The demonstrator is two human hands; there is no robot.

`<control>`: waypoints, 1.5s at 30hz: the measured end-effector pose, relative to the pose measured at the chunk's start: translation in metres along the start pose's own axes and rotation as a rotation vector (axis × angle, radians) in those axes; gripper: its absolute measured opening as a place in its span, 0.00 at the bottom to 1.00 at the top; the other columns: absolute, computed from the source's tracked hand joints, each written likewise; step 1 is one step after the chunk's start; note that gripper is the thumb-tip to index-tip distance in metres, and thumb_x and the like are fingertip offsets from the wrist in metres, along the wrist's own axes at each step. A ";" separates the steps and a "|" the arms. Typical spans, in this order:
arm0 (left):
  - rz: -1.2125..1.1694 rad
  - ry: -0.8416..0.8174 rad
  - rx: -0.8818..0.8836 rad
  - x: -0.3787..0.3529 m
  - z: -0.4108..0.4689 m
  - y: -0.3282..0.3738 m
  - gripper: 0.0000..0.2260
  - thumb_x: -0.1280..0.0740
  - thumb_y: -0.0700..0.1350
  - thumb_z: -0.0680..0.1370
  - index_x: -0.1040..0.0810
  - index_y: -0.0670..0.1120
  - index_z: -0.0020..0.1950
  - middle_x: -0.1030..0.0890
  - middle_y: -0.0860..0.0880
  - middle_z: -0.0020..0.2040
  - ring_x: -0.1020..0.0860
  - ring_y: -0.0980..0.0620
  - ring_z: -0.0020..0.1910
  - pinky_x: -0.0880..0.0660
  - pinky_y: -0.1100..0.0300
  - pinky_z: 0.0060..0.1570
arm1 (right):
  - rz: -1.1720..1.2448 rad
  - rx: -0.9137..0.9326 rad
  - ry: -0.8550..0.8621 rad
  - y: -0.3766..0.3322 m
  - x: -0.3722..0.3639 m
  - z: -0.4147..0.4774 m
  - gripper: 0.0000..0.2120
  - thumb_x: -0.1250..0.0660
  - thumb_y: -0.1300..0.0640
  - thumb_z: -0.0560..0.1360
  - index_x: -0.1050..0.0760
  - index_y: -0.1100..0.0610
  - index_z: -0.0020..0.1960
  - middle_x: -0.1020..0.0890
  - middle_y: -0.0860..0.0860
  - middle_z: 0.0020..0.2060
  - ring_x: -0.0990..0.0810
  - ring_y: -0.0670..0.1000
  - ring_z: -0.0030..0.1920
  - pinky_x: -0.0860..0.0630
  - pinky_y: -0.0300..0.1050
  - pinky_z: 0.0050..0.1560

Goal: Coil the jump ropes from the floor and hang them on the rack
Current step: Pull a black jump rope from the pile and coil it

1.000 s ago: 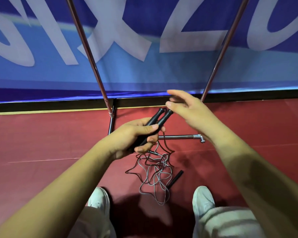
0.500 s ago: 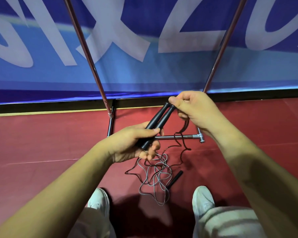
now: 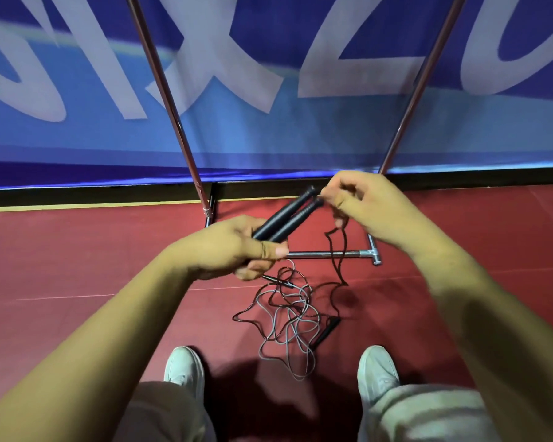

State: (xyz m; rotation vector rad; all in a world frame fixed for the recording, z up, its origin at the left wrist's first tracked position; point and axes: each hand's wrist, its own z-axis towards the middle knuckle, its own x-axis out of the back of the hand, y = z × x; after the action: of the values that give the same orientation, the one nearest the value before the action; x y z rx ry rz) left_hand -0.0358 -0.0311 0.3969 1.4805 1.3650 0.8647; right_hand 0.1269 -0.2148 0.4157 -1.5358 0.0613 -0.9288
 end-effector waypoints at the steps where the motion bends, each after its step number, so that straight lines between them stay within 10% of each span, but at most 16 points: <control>1: -0.120 0.005 -0.044 -0.001 0.001 0.000 0.10 0.27 0.43 0.74 0.28 0.46 0.39 0.34 0.49 0.26 0.37 0.55 0.22 0.41 0.65 0.22 | 0.008 0.010 -0.012 0.000 0.000 0.001 0.09 0.35 0.49 0.79 0.26 0.49 0.41 0.21 0.52 0.27 0.24 0.57 0.30 0.29 0.49 0.38; 9: -0.554 0.541 -0.327 0.027 0.002 0.013 0.07 0.38 0.39 0.81 0.31 0.45 0.42 0.28 0.50 0.30 0.31 0.56 0.23 0.35 0.69 0.21 | 0.121 -0.158 -0.161 0.015 -0.010 0.000 0.10 0.40 0.61 0.82 0.27 0.57 0.42 0.27 0.52 0.29 0.25 0.52 0.29 0.28 0.45 0.36; 15: -0.688 0.791 -0.298 0.026 0.013 0.004 0.05 0.40 0.36 0.82 0.26 0.43 0.49 0.16 0.38 0.45 0.15 0.44 0.48 0.18 0.56 0.44 | 0.560 -0.312 -0.153 -0.005 -0.049 -0.003 0.11 0.42 0.62 0.83 0.23 0.66 0.51 0.26 0.52 0.29 0.35 0.46 0.23 0.41 0.35 0.24; 22: -0.998 0.634 -0.372 0.021 0.014 0.009 0.06 0.42 0.47 0.84 0.27 0.51 0.52 0.16 0.39 0.55 0.16 0.41 0.54 0.18 0.49 0.50 | 0.346 -0.342 -0.173 -0.002 -0.068 -0.011 0.12 0.42 0.60 0.83 0.21 0.63 0.52 0.26 0.50 0.27 0.28 0.52 0.26 0.31 0.41 0.31; 37: -0.896 0.655 -0.241 0.008 0.020 0.008 0.15 0.42 0.57 0.83 0.22 0.50 0.57 0.18 0.45 0.61 0.23 0.46 0.53 0.29 0.54 0.49 | 0.110 -0.323 -0.276 -0.012 -0.081 -0.019 0.11 0.38 0.56 0.81 0.17 0.57 0.48 0.26 0.50 0.25 0.31 0.48 0.24 0.33 0.39 0.27; 42: -0.889 0.568 -0.207 -0.003 0.023 0.006 0.14 0.43 0.63 0.81 0.26 0.63 0.63 0.16 0.41 0.57 0.17 0.43 0.51 0.19 0.51 0.46 | 0.107 -0.292 -0.350 -0.020 -0.087 -0.021 0.12 0.38 0.57 0.81 0.17 0.60 0.50 0.26 0.47 0.24 0.32 0.44 0.22 0.32 0.37 0.27; 45: -0.835 0.603 -0.217 0.000 0.023 0.008 0.12 0.41 0.59 0.82 0.27 0.60 0.63 0.22 0.52 0.32 0.26 0.56 0.25 0.30 0.66 0.24 | 0.153 -0.290 -0.382 -0.026 -0.090 -0.023 0.12 0.39 0.56 0.81 0.18 0.59 0.50 0.25 0.49 0.26 0.30 0.45 0.23 0.31 0.36 0.27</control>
State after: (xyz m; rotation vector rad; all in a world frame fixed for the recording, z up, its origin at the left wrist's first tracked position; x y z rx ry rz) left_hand -0.0118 -0.0349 0.3970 0.3734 2.0224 0.8735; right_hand 0.0412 -0.1788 0.3904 -1.9264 0.0406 -0.5087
